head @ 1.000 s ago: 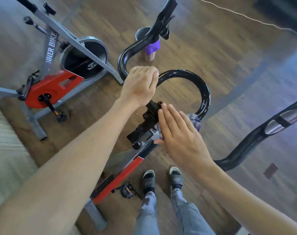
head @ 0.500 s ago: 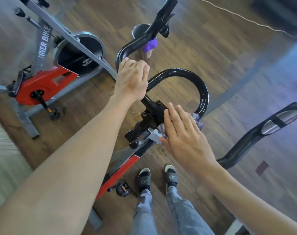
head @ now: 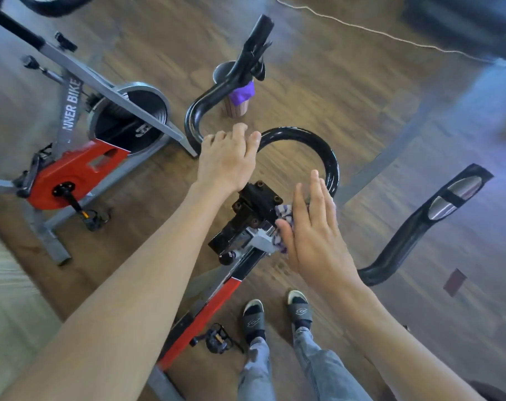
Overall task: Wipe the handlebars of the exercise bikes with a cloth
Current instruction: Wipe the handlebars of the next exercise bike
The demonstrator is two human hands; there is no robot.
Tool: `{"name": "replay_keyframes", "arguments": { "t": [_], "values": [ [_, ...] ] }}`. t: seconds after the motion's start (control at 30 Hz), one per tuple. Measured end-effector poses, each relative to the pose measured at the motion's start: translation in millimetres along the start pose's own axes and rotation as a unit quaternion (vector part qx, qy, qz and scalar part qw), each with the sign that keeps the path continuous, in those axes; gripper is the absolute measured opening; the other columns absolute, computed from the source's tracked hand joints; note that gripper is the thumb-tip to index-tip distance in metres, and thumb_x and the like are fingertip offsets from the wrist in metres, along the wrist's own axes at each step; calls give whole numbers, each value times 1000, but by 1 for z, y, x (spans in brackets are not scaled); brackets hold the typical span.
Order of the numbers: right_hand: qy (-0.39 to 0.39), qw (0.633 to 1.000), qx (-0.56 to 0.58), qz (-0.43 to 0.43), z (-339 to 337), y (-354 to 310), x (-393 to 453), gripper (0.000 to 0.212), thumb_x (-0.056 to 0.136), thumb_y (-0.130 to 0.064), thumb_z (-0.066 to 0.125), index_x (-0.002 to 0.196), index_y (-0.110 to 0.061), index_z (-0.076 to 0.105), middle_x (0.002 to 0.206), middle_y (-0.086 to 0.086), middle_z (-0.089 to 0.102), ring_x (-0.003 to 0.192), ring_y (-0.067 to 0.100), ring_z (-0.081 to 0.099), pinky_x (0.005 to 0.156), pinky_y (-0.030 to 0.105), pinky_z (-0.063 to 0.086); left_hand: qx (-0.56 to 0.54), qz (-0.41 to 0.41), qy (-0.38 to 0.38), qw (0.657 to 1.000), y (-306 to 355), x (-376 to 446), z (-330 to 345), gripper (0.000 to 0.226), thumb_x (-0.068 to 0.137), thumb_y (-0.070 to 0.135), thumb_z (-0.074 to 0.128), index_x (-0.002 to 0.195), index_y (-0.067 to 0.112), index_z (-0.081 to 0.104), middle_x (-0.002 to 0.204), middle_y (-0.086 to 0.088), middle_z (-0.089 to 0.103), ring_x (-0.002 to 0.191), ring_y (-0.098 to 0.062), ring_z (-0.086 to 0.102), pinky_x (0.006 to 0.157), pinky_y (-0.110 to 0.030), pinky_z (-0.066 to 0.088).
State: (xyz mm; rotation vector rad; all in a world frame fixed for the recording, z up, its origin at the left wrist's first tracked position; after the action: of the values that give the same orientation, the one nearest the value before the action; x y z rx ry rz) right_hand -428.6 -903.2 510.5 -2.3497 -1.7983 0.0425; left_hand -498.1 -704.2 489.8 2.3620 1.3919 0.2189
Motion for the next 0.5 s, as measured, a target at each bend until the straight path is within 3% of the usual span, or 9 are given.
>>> {"name": "replay_keyframes", "arguments": {
  "t": [0.17, 0.3, 0.37, 0.5],
  "values": [
    [21, 993, 41, 112, -3, 26, 42, 64, 107, -39, 24, 146, 9, 43, 164, 28, 21, 154, 41, 15, 126, 51, 14, 57, 9, 18, 998, 12, -9, 7, 46, 107, 45, 20, 134, 25, 52, 128, 1, 66, 123, -23, 56, 112, -48, 25],
    [-7, 996, 56, 64, -2, 4, 9, 74, 107, -51, 19, 151, 7, 36, 165, 26, 14, 154, 40, 10, 126, 53, 19, 68, 7, 15, 998, 10, -4, 7, 42, 106, 43, 19, 130, 31, 52, 127, 7, 66, 120, -21, 56, 111, -48, 25],
    [-43, 998, 11, 35, 3, -7, -6, 80, 106, -58, 16, 151, 5, 37, 164, 29, 13, 154, 43, 11, 124, 55, 24, 67, 10, 20, 997, 10, -5, 7, 43, 106, 43, 18, 128, 30, 53, 124, 6, 67, 119, -22, 57, 111, -48, 25],
    [-34, 999, -26, -2, -1, -11, -6, 73, 105, -54, 25, 137, 4, 55, 153, 34, 35, 145, 48, 32, 116, 57, 39, 69, 14, 22, 997, 12, -6, 4, 45, 107, 45, 16, 129, 29, 52, 123, 4, 67, 120, -22, 56, 113, -50, 25]
  ]
}}
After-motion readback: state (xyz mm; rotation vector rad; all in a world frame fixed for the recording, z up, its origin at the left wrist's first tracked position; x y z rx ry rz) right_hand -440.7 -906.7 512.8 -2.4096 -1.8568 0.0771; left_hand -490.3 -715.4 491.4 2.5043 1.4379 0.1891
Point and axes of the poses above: each hand's wrist, its own x-axis towards the middle knuckle, its own z-axis out of the palm, y = z × x, the point moved 10 cm from there along x, towards the middle knuckle
